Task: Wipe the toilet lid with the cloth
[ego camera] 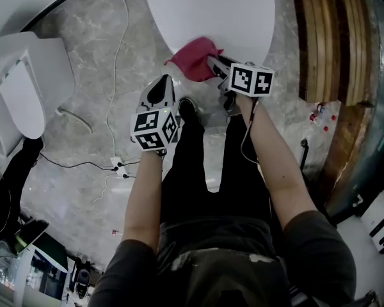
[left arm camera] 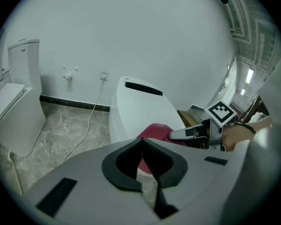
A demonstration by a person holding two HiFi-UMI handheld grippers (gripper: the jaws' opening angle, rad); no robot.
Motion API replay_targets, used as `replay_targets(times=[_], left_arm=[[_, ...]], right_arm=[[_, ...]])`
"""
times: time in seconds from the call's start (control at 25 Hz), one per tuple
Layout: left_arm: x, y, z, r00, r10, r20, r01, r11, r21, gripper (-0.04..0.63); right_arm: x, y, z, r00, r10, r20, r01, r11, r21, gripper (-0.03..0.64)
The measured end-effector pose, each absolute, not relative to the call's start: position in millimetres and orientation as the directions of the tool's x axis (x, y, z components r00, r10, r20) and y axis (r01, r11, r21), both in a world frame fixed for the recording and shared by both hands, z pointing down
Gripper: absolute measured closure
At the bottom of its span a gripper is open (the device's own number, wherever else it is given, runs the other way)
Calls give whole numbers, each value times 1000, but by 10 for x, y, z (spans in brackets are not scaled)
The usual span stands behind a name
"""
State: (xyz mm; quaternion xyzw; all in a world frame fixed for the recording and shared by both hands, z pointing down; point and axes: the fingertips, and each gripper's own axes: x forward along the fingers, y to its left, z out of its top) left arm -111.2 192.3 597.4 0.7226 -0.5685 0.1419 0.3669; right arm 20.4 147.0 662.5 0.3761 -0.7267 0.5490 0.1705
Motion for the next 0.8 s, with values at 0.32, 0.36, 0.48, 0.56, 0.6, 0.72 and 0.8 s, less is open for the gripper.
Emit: replay_targets(times=[0.32, 0.36, 0.48, 0.56, 0.6, 0.72, 0.8], left_arm=[[-303, 1661, 5910, 350, -706, 615, -922, -144, 359, 588], [-183, 1631, 5908, 353, -706, 614, -921, -147, 360, 588], [163, 1570, 5927, 353, -705, 615, -921, -144, 363, 588], [373, 1548, 5946, 349, -705, 618, -921, -137, 364, 588], [472, 1541, 5956, 347, -705, 618, -921, -132, 366, 588], [723, 1522, 5978, 339, -713, 614, -919, -110, 379, 588], [837, 1509, 5971, 333, -723, 605, -916, -96, 390, 588]], right_arm=[[1419, 1187, 6617, -588, -446, 675, -760, 18, -650, 549], [1592, 1139, 6623, -579, -456, 675, -761, 6, -649, 549], [2077, 1006, 6645, -557, -477, 680, -768, -15, -640, 549], [2341, 939, 6665, -550, -480, 684, -773, -18, -634, 549], [2452, 917, 6677, -548, -478, 686, -775, -17, -631, 549], [2676, 898, 6702, -557, -457, 693, -782, 8, -623, 549], [2705, 911, 6670, -577, -439, 689, -780, 47, -624, 549]])
